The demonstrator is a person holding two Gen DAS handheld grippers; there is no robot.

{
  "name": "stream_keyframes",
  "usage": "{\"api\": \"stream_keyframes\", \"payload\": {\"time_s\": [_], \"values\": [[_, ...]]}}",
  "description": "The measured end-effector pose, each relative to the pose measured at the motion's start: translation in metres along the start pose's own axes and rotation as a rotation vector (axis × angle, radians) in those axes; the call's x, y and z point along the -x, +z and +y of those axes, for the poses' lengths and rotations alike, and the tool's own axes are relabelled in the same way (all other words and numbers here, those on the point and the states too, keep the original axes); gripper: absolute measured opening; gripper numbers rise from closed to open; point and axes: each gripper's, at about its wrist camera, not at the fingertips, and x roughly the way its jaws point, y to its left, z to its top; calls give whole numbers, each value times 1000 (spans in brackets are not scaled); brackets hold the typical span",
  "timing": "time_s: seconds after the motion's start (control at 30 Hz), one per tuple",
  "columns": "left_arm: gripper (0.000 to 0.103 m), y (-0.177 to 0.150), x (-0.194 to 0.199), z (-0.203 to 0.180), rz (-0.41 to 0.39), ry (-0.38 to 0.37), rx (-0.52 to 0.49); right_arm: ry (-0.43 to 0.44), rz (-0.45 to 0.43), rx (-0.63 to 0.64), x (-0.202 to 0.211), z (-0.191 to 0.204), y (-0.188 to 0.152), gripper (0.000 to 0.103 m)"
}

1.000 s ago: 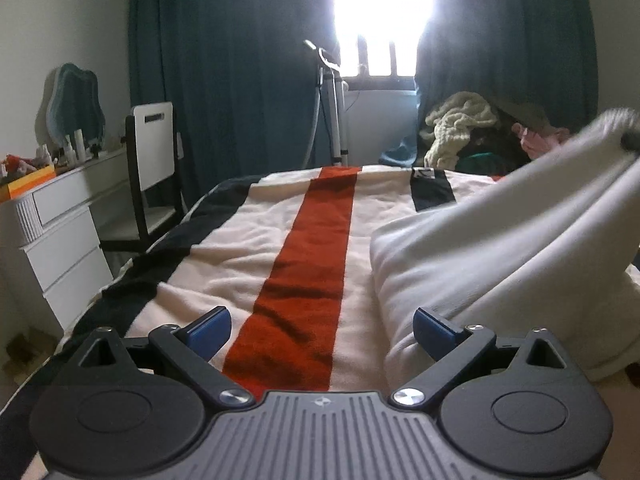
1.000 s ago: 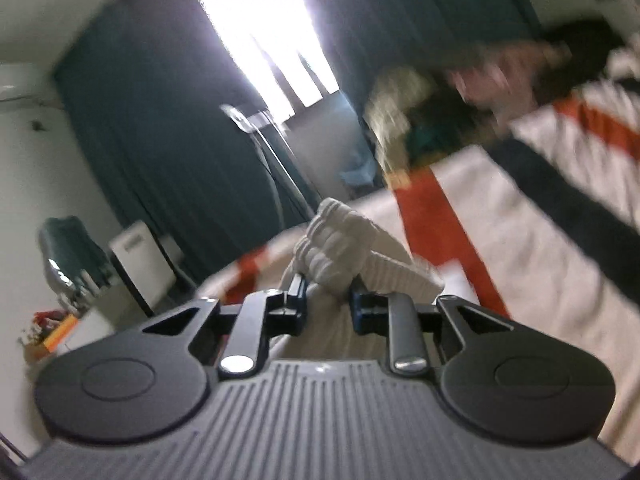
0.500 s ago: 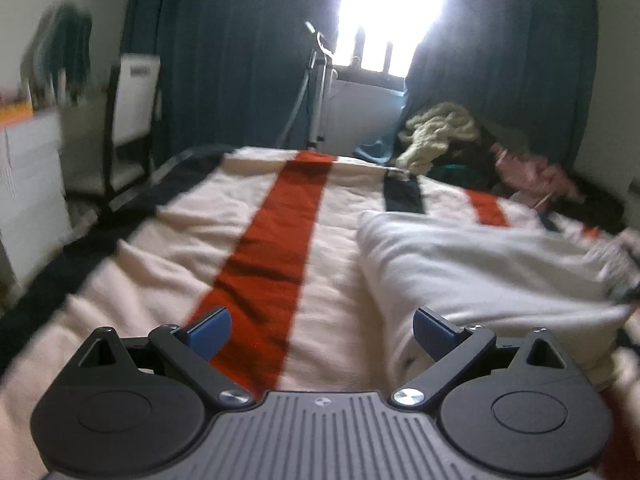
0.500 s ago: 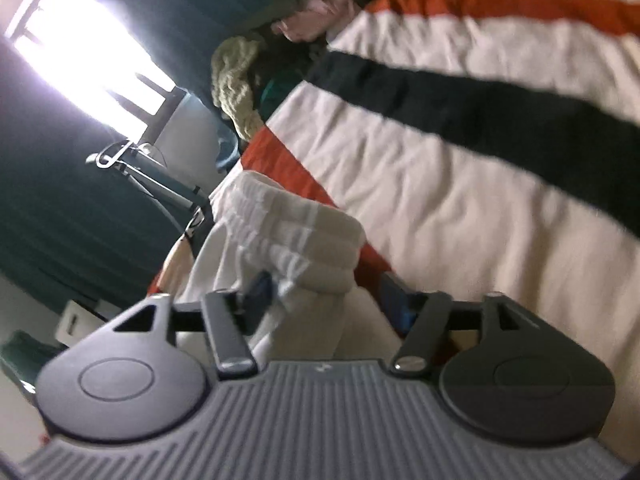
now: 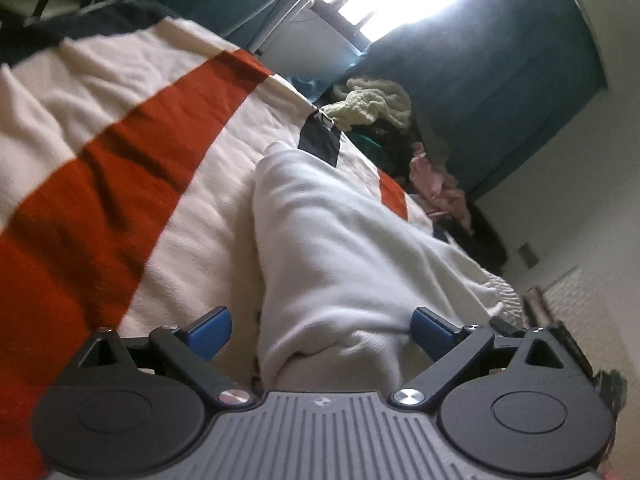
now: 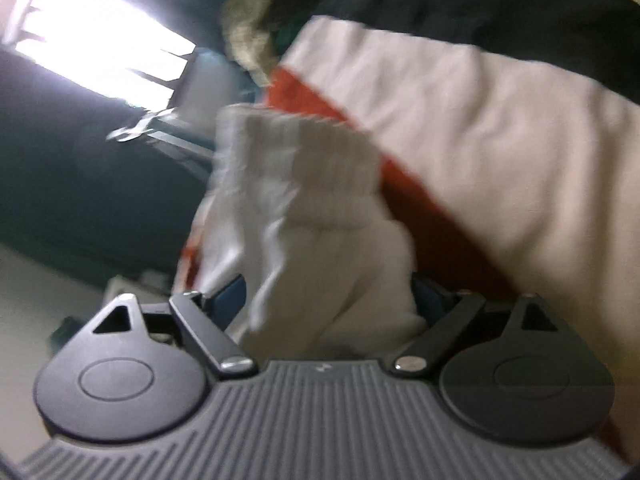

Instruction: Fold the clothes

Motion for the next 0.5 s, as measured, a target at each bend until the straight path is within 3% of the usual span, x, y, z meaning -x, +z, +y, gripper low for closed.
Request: {"api": "stream_keyframes", "payload": {"time_s": [0.07, 0.13, 0.27, 0.37, 0.5], "values": [[94, 2, -3, 3, -11, 0, 5, 37, 4, 58, 2, 12, -3, 90], [91, 6, -6, 5, -13, -9, 12, -6, 20, 104, -2, 16, -4, 90], [83, 9, -13, 7, 30, -45, 33, -101, 23, 46, -8, 1, -6, 89], [83, 7, -17, 3, 62, -59, 4, -172, 25, 0, -13, -11, -7, 89], [83, 5, -22, 4, 70, -48, -18, -115, 8, 141, -9, 17, -21, 89]]}}
